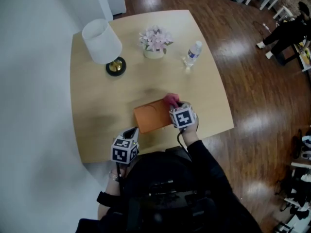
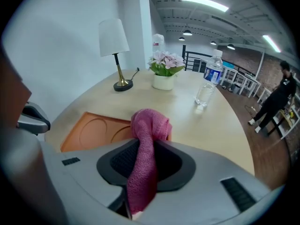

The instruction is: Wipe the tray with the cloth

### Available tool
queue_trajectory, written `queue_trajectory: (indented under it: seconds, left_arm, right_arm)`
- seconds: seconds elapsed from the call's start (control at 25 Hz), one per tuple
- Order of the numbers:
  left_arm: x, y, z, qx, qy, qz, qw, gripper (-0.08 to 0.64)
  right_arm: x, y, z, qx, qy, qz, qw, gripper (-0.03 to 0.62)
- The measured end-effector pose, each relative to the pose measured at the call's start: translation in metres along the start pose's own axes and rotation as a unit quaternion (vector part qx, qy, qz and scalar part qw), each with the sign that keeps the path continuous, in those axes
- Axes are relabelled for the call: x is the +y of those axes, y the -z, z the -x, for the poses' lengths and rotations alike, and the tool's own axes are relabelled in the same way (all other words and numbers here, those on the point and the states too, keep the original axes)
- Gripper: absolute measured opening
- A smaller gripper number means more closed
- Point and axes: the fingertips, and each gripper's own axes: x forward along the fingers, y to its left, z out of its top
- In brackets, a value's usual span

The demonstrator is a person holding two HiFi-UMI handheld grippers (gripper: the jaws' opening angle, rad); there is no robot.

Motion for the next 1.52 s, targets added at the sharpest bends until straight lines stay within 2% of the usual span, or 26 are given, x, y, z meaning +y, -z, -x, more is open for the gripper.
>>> queue_trajectory:
  seconds: [0.24,0.4,0.56,0.68,0.92,1.08,1.28,1.52]
  left_arm:
    - [-0.002,-0.002,-0.005,-0.005,-0.002,0.0,1.0,0.002]
    - [0.001,-0.002,-0.002,-0.01,-0.008,0.007,0.9999,0.002]
    - [0.004,0.003,0.004,-0.01,-0.012,0.021,0.9997,0.002]
    - [0.007,0.007,0.01,-0.009,-0.019,0.025,0.9995,0.002]
    - [0.013,0.016,0.021,-0.009,-0.027,0.025,0.9993,0.002]
    - [0.012,0.02,0.02,-0.006,-0.025,0.023,0.9994,0.002]
    - [0.007,0.015,0.015,-0.006,-0.015,0.011,0.9998,0.002]
    - [-0.002,0.009,0.009,0.007,0.001,-0.006,1.0,0.002]
  right_arm:
    - [-0.004,0.001,-0.001,-0.002,0.001,0.004,1.0,0.106]
    - [0.01,-0.007,0.01,-0.02,-0.018,0.003,1.0,0.106]
    - [0.063,-0.012,0.024,-0.032,-0.078,0.013,0.996,0.106]
    - [0.112,-0.008,0.023,-0.021,-0.124,0.04,0.991,0.106]
    - [0.189,0.013,0.005,0.014,-0.172,0.112,0.979,0.107]
    - [0.182,0.024,-0.001,0.018,-0.153,0.133,0.979,0.107]
    - [0.142,0.032,0.003,0.009,-0.106,0.132,0.986,0.109]
    - [0.067,0.043,0.017,-0.002,-0.032,0.089,0.996,0.109]
